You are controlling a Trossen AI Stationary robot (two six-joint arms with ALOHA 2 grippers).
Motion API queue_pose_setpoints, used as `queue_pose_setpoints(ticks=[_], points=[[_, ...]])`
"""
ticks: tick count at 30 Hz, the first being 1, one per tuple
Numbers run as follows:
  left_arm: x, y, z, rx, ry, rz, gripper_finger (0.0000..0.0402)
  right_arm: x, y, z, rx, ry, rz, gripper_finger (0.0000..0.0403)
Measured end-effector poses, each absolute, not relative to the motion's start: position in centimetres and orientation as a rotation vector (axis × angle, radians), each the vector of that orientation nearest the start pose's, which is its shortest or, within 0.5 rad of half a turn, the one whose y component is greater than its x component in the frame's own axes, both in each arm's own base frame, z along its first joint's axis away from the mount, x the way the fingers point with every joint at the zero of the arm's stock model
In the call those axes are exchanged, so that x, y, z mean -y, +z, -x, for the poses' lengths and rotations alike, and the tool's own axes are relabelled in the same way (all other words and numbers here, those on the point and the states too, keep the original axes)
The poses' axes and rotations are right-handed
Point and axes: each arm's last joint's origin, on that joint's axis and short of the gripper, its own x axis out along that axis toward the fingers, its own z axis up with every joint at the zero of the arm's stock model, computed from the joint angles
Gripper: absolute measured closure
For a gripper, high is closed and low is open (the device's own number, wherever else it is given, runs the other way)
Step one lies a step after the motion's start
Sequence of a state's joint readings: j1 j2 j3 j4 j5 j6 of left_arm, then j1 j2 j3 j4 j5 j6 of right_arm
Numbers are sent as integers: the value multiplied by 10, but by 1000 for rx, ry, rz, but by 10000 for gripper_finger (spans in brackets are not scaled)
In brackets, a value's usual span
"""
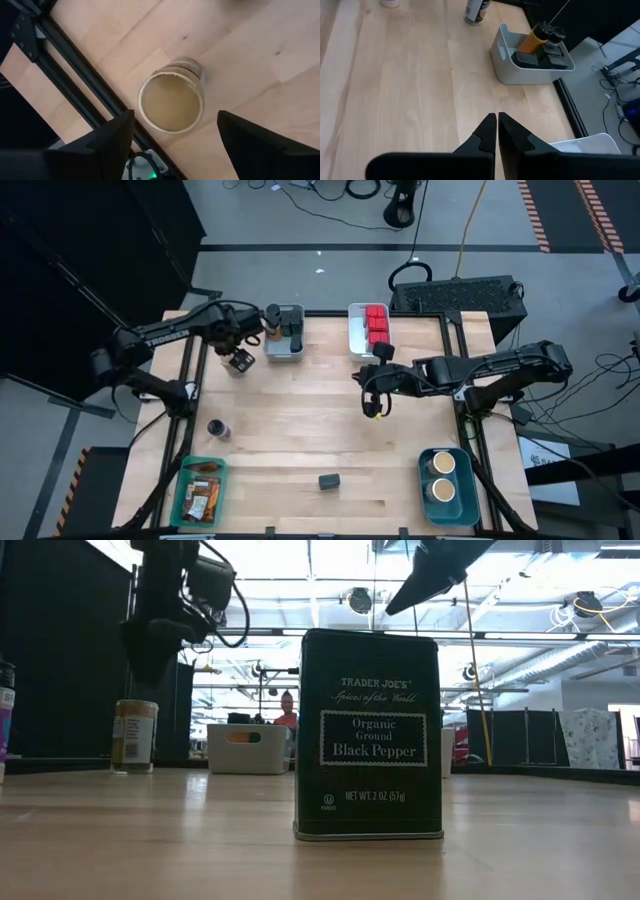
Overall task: Sort spices by type
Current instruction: Put the gold spice bottle into the blue bin
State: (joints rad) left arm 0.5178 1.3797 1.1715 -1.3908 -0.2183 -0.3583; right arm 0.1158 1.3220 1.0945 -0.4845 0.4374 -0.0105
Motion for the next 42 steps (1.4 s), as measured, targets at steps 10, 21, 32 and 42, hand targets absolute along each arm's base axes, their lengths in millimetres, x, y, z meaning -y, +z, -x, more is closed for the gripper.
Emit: queue_pose_setpoints(ticks=[10,21,32,42], points=[[-124,264,-191,-1534,905,551,113,-20,300,-277,-710,-306,202,403],[-128,264,-190,-1522,890,604,113,-21,299,-277,-718,-257,184,403],[-125,244,-183,-1575,903,653,114,-21,298,-275,-733,-260,181,403],[-126,230,-181,-1573,930,584,113,-21,298,-275,-733,-261,181,403]])
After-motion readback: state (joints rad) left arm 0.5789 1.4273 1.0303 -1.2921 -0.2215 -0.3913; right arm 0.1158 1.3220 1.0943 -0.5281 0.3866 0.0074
